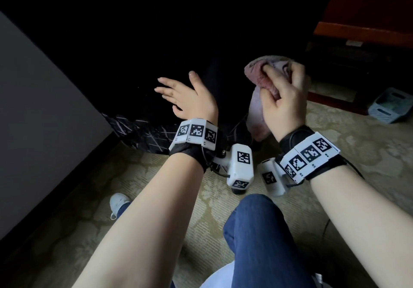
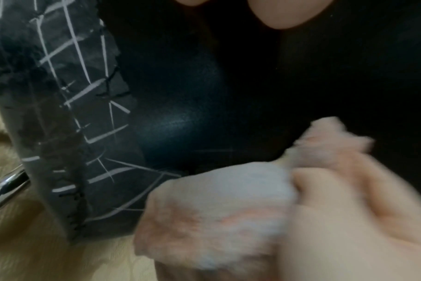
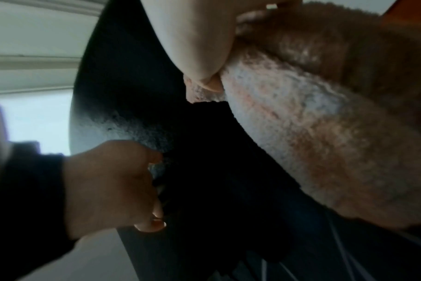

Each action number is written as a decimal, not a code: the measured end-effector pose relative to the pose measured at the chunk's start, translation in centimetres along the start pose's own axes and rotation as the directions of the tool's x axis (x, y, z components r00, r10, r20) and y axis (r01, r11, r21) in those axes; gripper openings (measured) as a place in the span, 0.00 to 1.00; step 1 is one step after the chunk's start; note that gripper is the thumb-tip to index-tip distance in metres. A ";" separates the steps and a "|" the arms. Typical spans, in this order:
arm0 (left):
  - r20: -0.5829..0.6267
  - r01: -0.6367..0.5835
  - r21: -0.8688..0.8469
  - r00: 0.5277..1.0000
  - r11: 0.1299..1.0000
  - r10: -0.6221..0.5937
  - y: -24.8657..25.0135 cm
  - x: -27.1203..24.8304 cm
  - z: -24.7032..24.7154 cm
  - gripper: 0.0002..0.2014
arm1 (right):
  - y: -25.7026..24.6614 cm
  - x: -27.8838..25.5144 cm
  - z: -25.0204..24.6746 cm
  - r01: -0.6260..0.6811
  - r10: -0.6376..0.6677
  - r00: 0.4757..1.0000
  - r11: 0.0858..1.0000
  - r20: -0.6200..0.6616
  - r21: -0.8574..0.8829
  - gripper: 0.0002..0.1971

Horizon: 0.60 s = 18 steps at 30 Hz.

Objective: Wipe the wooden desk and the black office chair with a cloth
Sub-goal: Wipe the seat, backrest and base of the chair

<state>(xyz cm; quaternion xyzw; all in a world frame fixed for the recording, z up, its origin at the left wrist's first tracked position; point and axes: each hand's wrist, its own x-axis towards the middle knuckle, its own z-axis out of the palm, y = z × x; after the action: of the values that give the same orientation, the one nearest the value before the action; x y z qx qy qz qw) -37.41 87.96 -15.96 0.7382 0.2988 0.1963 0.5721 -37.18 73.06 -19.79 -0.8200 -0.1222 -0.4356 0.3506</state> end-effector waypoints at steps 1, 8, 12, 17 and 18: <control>-0.001 -0.003 0.002 1.000 1.000 0.003 0.0 0.1 0.0 0.34 | 0.3 -0.1 0.4 -0.009 0.009 1.000 1.000 0.025 -0.004 0.19; -0.008 -0.002 0.003 1.000 1.000 0.002 0.0 0.6 0.4 0.34 | 2.1 -2.8 1.9 -0.058 0.056 0.972 0.998 0.229 0.002 0.18; -0.008 0.004 -0.009 1.000 1.000 -0.004 -0.1 0.7 0.7 0.34 | 4.4 -5.5 3.2 -0.167 0.154 0.887 0.986 0.436 -0.010 0.20; -0.035 0.004 -0.024 0.999 1.000 -0.004 -0.1 0.4 0.9 0.34 | 6.0 -7.6 3.7 -0.262 0.359 0.703 0.933 0.614 -0.245 0.19; -0.039 0.003 -0.025 0.999 1.000 -0.004 -0.2 0.3 1.0 0.34 | 6.4 -8.0 3.8 -0.280 0.382 0.664 0.924 0.642 -0.261 0.18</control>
<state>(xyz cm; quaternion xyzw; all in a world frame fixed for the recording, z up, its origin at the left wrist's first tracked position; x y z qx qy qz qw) -36.57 87.51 -16.41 0.7264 0.3090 0.2134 0.5756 -36.30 71.84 -30.55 -0.9525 -0.0602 -0.0398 0.2959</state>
